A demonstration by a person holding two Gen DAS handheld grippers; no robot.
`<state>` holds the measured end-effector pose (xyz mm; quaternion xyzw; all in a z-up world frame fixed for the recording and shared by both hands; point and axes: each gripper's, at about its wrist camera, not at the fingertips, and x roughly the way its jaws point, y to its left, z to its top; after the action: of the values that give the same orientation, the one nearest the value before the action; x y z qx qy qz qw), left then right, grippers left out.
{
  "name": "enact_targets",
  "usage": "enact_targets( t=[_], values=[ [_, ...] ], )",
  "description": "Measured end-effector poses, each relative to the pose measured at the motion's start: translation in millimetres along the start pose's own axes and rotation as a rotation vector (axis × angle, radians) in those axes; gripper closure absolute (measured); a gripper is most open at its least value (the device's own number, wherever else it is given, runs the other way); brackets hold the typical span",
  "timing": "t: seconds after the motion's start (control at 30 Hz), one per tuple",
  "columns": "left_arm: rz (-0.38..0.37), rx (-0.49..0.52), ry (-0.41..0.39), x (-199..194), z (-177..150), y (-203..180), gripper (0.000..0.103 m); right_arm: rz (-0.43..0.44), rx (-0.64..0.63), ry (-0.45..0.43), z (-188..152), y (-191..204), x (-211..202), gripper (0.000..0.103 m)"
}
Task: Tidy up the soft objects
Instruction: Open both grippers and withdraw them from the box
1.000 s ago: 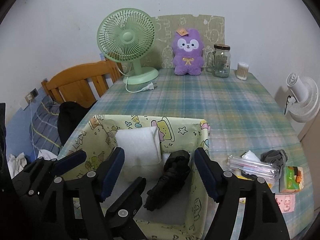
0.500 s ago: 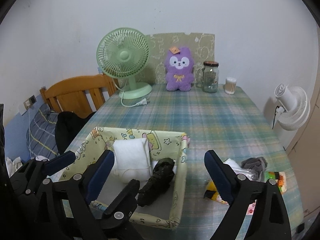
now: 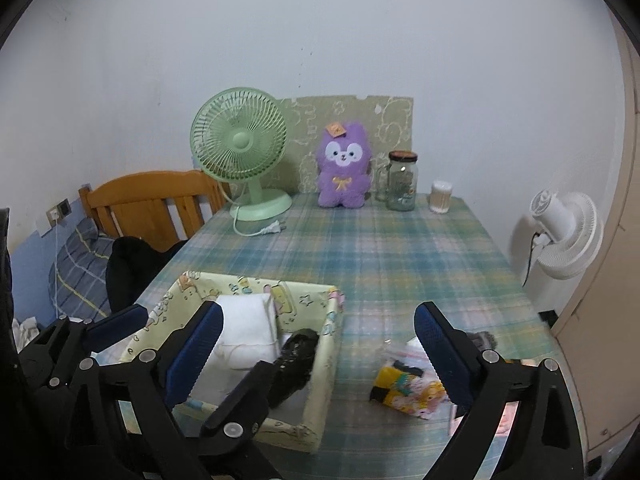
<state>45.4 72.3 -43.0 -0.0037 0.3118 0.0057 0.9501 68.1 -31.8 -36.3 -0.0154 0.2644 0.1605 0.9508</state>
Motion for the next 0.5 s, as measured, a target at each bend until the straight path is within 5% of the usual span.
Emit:
enact_targets(
  t=[0.5],
  values=[
    [-0.027, 0.009, -0.076, -23.1, 1.9, -45.6, 0.003, -0.044, 0.036, -0.079, -3.1, -39.3, -40.8, 0.000]
  ],
)
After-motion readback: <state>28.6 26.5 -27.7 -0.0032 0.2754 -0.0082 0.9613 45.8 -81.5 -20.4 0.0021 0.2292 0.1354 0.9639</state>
